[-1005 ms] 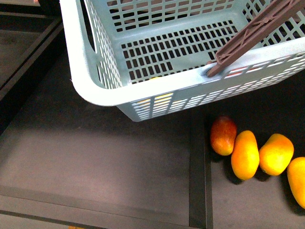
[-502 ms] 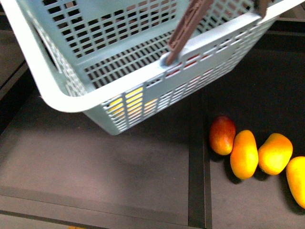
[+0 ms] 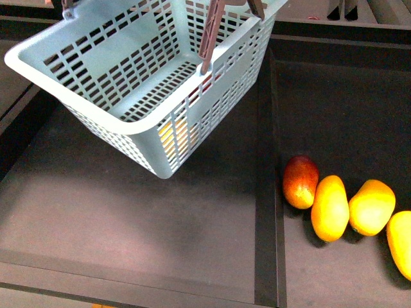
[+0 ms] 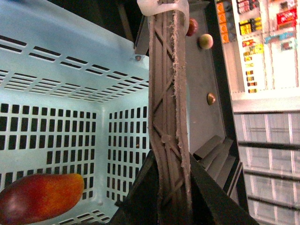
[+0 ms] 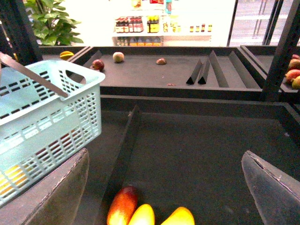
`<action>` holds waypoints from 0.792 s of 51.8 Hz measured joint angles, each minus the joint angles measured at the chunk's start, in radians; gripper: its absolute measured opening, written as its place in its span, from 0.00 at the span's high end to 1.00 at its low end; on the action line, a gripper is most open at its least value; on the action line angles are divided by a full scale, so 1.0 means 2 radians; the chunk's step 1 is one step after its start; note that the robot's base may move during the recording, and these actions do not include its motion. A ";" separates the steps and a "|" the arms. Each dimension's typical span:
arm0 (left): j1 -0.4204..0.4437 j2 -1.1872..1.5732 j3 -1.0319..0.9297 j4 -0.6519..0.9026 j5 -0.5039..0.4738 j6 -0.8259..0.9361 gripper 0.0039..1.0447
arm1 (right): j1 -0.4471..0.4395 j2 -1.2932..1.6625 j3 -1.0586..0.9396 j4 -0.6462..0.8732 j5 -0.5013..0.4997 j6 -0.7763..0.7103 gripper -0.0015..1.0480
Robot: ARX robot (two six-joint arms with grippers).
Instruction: Pick lemon and mango into basket
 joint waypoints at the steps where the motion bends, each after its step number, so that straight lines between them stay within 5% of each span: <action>1: 0.002 0.005 0.004 -0.002 0.000 -0.004 0.93 | 0.000 0.000 0.000 0.000 0.000 0.000 0.08; 15: 0.034 0.174 0.220 -0.093 -0.031 -0.069 0.93 | 0.000 0.000 0.000 0.000 0.000 0.000 0.08; 28: 0.009 0.181 0.211 -0.089 -0.033 -0.095 0.93 | 0.000 0.000 0.000 0.000 0.000 0.000 0.08; 41: -0.001 0.168 0.212 -0.130 -0.075 -0.118 0.47 | 0.000 0.000 0.000 0.000 0.000 0.000 0.08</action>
